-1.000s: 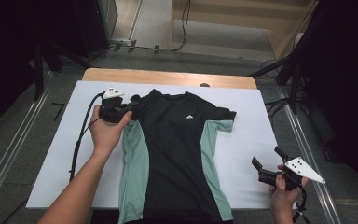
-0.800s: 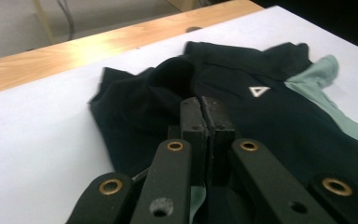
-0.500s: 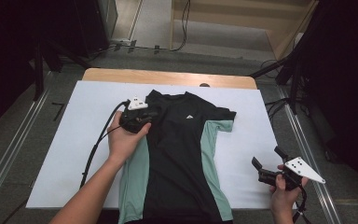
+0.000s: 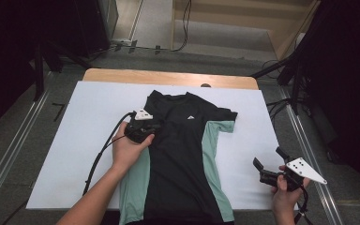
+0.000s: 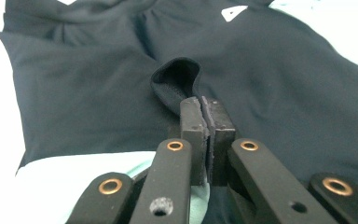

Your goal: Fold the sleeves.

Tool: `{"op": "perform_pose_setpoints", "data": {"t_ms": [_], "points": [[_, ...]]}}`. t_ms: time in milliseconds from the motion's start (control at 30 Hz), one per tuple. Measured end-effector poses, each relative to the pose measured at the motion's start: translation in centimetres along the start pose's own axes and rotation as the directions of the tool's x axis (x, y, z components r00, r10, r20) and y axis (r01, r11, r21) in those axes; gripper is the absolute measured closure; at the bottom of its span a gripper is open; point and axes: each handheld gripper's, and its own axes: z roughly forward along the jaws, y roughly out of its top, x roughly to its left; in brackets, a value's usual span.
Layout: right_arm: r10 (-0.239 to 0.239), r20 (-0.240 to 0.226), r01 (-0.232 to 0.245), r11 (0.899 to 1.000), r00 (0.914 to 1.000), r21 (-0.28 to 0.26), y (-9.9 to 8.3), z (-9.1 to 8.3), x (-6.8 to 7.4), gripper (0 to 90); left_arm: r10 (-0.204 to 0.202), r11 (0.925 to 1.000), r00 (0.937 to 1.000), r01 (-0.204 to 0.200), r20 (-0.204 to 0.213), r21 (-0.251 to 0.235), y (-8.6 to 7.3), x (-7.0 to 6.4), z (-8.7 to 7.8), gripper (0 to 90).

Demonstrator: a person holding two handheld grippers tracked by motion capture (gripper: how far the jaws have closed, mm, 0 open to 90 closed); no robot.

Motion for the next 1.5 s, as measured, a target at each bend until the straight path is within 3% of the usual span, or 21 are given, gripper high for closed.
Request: {"op": "perform_pose_setpoints", "data": {"t_ms": [333, 533, 633, 833, 967, 1000, 1033, 1267, 1367, 1400, 1500], "points": [[-0.001, 0.002, 0.001, 1.000, 1.0000, 0.001, 0.0, 0.0, 0.0, 0.0, -0.039, 0.9991, 0.9992, 0.039, 0.014, -0.019, -0.9, 0.3, 0.5, 87.7], [-0.001, 0.002, 0.001, 1.000, 1.0000, 0.001, 0.0, 0.0, 0.0, 0.0, -0.024, 0.9995, 0.9994, 0.024, 0.024, -0.022, -0.9, 0.1, 0.2, 85.6], [-0.001, 0.002, 0.001, 1.000, 1.0000, 0.002, 0.0, 0.0, 0.0, 0.0, -0.021, 0.9991, 0.9986, 0.022, 0.048, -0.036, -0.8, -0.1, 0.1, 79.1], [0.000, 0.000, 0.000, 1.000, 1.0000, 0.003, 0.0, 0.0, 0.0, 0.0, 0.029, 0.9984, 0.9968, -0.026, 0.074, -0.050, -1.0, -0.9, -0.3, 62.1], [0.001, 0.001, -0.001, 1.000, 1.0000, 0.002, 0.0, 0.0, 0.0, 0.0, 0.013, 0.9913, 0.9970, -0.002, 0.076, -0.132, -1.5, -0.8, -1.3, 50.6], [0.001, 0.001, -0.001, 1.000, 1.0000, 0.002, 0.0, 0.0, 0.0, 0.0, 0.013, 0.9913, 0.9970, -0.002, 0.076, -0.132, -1.5, -0.8, -1.3, 47.8], [0.000, 0.002, 0.000, 1.000, 1.0000, 0.004, 0.1, 0.0, 0.1, 0.0, 0.016, 0.9869, 0.9973, -0.004, 0.071, -0.162, -1.6, -0.6, -1.8, 45.9], [-0.028, 0.019, 0.028, 0.999, 0.9994, 0.028, 0.3, 0.2, 0.4, 0.0, 0.013, 0.9759, 0.9965, 0.005, 0.082, -0.218, -2.2, 0.0, -3.3, 41.1], [-0.052, 0.020, 0.051, 0.998, 0.9985, 0.042, 0.4, 0.4, 0.7, 0.0, 0.002, 0.9654, 0.9967, 0.019, 0.082, -0.260, -2.7, 0.6, -4.3, 35.0], [-0.052, 0.020, 0.051, 0.998, 0.9985, 0.042, 0.4, 0.4, 0.7, 0.0, 0.002, 0.9654, 0.9967, 0.019, 0.082, -0.260, -2.7, 0.6, -4.3, 32.9], [-0.020, 0.013, 0.020, 0.999, 0.9997, 0.037, 0.7, 0.4, 0.5, 0.0, -0.012, 0.9544, 0.9973, 0.033, 0.072, -0.297, -3.3, 1.2, -5.3, 27.9]]}}
